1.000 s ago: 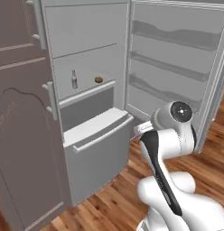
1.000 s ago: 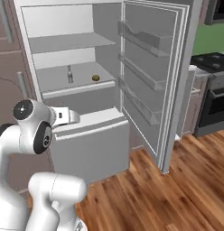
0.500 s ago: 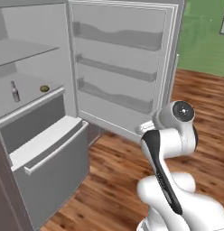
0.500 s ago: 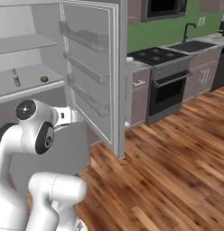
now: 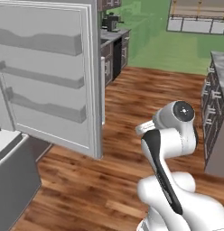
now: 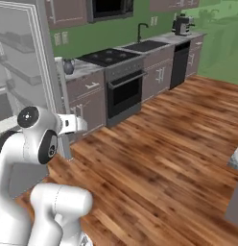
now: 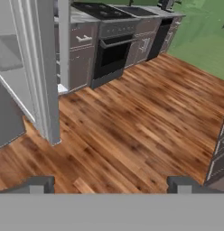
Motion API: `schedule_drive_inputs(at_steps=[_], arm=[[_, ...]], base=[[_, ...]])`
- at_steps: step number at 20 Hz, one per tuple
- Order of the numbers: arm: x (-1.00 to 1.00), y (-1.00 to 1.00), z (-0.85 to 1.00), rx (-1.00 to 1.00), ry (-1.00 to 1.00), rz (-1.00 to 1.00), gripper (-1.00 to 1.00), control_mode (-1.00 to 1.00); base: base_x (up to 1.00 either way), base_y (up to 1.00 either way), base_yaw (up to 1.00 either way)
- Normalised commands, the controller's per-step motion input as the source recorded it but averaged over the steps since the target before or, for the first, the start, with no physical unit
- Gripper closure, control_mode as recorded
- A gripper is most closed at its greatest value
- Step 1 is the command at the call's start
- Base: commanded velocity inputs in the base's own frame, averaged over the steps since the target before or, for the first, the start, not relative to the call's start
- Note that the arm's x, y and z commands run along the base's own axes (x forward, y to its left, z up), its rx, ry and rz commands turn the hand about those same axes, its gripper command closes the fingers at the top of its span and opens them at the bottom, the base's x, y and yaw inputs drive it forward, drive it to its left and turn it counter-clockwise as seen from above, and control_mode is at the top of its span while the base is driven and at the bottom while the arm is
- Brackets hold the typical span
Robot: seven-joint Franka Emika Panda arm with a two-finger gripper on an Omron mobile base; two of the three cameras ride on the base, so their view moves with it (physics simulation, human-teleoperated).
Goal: Move the bottled drink and potato from the top shelf to the second highest shelf to make space. Then, place the pitcher from the counter on the cleared top shelf.
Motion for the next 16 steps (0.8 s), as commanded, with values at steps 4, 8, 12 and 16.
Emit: schedule_drive_inputs(at_steps=[4,8,12,16], arm=[[0.0,0.0,0.0,0.0,0.0,0.0,-1.0,1.0],[0.0,0.0,0.0,0.0,0.0,0.0,-1.0,1.0],[0.0,0.0,0.0,0.0,0.0,0.0,-1.0,1.0],[0.0,0.0,0.0,0.0,0.0,0.0,-1.0,1.0]], base=[[0.08,-0.68,-0.41],[0.38,-0.22,-0.3],[0.74,0.0,-0.15],[1.0,-0.17,-0.01]])
